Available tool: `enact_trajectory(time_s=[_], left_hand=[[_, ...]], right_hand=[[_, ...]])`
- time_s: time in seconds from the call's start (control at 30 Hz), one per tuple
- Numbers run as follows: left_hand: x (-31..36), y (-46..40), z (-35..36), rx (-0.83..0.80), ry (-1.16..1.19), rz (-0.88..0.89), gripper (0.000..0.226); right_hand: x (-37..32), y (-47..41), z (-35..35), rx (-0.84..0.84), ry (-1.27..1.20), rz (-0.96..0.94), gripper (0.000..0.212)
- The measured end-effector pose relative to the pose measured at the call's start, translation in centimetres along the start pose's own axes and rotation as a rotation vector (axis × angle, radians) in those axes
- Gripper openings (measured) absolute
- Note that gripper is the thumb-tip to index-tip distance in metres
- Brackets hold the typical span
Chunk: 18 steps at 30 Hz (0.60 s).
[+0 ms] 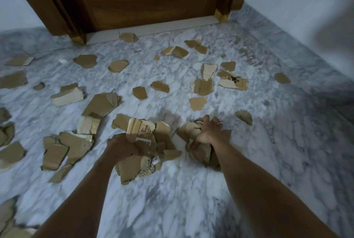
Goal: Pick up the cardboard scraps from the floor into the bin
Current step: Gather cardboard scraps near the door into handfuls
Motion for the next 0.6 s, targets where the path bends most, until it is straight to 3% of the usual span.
enact_trajectory(time_s=[0.07,0.17,0.27,0.37,0.47,0.57,0.6], left_hand=[[-0.2,0.0,0.5,0.075,-0.158,-0.113,0.096],[-0.9,-1.6,1.0,0.042,-0.028,-0.14,0.107],[-1.3,-2.8,1.6,-0.008,0.085,-0.101,0.098],[-1.2,-2.3,1.6,0.014,0.191,-0.061,0.086],[-2.1,-2.4,2.0,0.0,0.264,-0.053,0.083],[-2.9,-2.5,2.4,-0.001,0.26,-0.036,0.08],[-2.8,-2.2,2.3,0.011,0.246,-0.035,0.08]], right_hand=[[0.2,0.2,0.1,0.06,-0.032,-0.022,0.114],[0.7,0.6,0.5,0.083,-0.103,-0.016,0.125],[1.8,0.1,0.3,0.056,-0.212,-0.005,0.116],[2.6,-0.4,-0.7,0.022,-0.378,0.015,0.123],[4.3,-1.7,-3.5,0.141,-0.614,0.071,0.129],[6.8,-3.3,-7.5,0.232,-0.736,0.21,0.162],[7.7,-3.8,-8.3,0.235,-0.8,0.239,0.162]])
Point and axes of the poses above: each hand's wrist, its own y-axis away from the middle knuckle, its own z-axis out of the palm, x = y × z, the point moved 1 cm from there along -y, towards the middle knuckle, and after that the axes turned 3 degrees about x, right-handed, at the moved point
